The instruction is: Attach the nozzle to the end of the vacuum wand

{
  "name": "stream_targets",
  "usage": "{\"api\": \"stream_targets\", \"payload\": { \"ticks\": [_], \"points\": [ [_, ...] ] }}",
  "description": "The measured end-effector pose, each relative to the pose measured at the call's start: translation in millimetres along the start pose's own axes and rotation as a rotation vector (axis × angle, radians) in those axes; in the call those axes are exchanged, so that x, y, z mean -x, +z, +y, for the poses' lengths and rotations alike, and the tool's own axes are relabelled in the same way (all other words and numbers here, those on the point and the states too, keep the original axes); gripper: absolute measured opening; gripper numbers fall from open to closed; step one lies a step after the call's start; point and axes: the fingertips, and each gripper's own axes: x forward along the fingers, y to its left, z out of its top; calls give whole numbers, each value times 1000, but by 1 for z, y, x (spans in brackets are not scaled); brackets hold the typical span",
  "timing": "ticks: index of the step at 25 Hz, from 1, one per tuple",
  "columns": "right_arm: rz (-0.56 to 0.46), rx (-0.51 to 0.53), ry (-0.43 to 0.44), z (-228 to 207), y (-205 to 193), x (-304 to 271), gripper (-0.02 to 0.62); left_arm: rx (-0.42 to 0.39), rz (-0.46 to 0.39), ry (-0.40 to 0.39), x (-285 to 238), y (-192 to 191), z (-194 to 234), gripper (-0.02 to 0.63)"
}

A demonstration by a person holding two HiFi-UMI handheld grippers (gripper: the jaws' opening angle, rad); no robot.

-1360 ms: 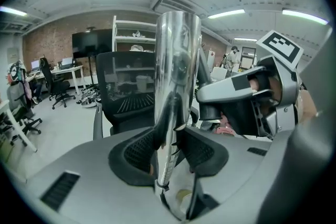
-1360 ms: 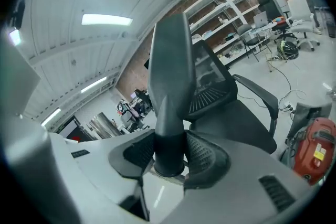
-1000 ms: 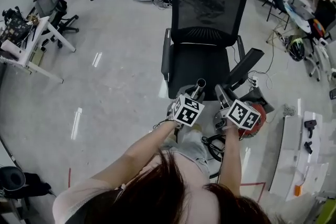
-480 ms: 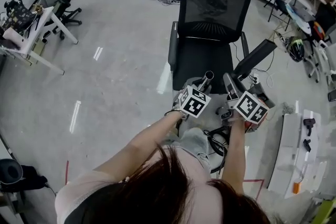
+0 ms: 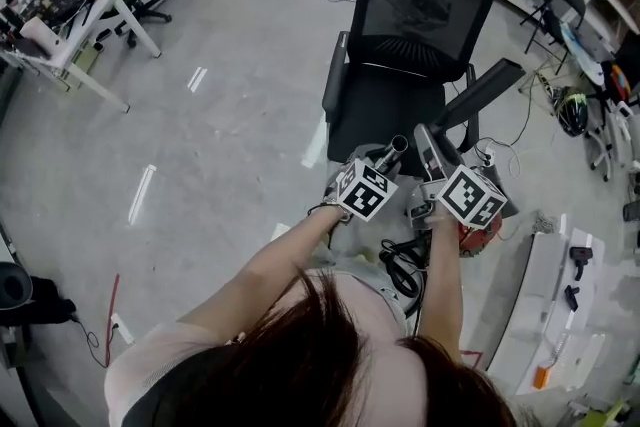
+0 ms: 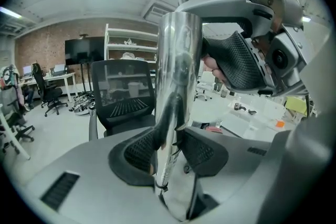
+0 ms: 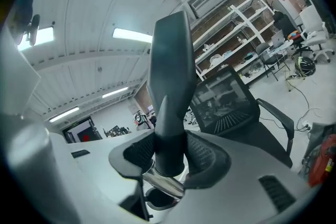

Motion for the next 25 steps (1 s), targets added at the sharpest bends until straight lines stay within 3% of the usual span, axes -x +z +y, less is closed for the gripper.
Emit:
{"api": "stream_targets", "payload": {
  "ticks": [8, 25],
  "points": [
    [32, -4, 99, 9, 0, 13, 178, 0, 19, 15, -2, -1, -14, 158],
    [86, 122, 226, 17, -12, 42, 178, -23, 14, 29, -7, -6, -51, 158]
  ]
}}
